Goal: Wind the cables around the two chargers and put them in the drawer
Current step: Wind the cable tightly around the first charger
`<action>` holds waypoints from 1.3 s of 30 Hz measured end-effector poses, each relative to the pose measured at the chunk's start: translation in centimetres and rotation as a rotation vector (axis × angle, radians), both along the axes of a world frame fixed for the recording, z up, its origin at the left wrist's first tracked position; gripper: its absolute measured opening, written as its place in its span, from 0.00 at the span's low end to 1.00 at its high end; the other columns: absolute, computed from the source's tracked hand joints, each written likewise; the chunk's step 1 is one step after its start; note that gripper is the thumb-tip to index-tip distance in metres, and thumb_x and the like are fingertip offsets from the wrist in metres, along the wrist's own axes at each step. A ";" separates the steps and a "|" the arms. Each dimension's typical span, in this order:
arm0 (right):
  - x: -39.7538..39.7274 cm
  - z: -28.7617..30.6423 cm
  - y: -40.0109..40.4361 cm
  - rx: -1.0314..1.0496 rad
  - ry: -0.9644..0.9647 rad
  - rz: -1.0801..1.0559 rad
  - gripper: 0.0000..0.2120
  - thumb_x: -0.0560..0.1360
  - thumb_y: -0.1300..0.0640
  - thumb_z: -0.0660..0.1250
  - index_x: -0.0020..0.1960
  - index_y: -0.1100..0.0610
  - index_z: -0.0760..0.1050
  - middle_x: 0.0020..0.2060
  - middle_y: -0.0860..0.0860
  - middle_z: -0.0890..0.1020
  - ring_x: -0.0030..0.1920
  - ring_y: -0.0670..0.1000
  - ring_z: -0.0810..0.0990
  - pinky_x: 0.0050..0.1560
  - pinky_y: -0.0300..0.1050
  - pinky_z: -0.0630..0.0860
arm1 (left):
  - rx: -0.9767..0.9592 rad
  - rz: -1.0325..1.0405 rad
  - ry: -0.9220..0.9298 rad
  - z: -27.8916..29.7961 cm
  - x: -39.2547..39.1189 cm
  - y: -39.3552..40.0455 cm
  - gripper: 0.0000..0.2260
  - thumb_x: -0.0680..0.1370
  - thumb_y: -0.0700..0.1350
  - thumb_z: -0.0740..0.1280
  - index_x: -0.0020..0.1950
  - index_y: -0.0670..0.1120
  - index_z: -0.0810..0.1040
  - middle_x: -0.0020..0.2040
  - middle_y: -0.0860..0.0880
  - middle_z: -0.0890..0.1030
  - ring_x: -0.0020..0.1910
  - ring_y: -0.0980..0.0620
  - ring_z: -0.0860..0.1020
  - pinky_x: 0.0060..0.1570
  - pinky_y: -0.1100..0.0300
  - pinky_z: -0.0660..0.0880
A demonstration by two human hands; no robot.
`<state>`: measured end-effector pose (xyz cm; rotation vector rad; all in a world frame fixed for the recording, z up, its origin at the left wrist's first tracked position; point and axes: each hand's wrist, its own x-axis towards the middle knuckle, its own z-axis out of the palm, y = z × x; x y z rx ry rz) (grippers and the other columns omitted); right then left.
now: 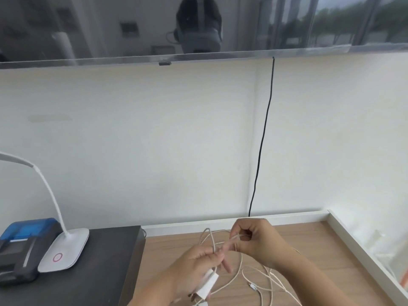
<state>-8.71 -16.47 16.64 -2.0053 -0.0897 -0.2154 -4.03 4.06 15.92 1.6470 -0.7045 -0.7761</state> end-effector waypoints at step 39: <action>3.9 -3.8 -1.1 -0.027 0.259 -0.134 0.10 0.75 0.42 0.66 0.41 0.45 0.82 0.28 0.47 0.69 0.31 0.47 0.66 0.34 0.42 0.66 | -0.505 -0.001 0.842 -2.5 2.4 1.4 0.13 0.74 0.52 0.72 0.38 0.44 0.76 0.27 0.47 0.77 0.24 0.51 0.78 0.21 0.62 0.75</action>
